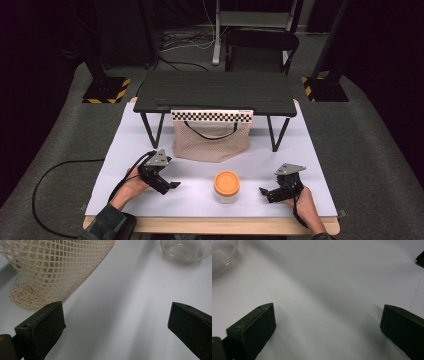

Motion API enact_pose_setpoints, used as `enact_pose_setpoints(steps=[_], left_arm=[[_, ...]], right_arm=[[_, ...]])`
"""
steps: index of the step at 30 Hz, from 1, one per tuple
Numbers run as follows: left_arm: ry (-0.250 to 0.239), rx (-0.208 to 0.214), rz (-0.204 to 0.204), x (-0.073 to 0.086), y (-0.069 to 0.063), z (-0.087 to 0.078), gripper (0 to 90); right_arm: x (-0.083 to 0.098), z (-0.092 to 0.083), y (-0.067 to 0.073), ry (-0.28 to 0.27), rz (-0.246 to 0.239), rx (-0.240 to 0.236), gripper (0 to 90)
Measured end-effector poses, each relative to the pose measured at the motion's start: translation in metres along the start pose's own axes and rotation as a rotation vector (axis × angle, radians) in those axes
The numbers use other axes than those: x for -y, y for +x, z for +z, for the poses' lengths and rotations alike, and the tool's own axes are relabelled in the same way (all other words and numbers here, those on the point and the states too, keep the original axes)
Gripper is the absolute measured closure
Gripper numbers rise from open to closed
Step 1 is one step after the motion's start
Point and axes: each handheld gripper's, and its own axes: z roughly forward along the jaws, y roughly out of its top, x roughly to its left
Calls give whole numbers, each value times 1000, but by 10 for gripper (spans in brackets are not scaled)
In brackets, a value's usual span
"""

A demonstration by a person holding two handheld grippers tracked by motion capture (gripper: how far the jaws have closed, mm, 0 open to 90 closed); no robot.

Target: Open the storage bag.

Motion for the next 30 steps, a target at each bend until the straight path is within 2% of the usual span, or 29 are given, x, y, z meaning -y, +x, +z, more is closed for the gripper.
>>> enact_pose_setpoints(steps=[9,15,21,23,24,30], left_arm=[[-24,8,22,-10,1,-5,3],[-76,25,41,-23,5,-6,2],[-84,34,59,-31,7,-4,2],[-107,39,56,-33,8,-4,2],[-102,45,50,-34,9,-4,2],[-97,48,75,-40,6,-4,2]], right_arm=[[0,0,0,0,0,0,0],[0,0,0,-1,-2,2,0],[0,0,0,0,0,1,0],[0,0,0,0,0,0,0],[0,0,0,0,0,0,0],[0,0,0,0,0,0,0]])
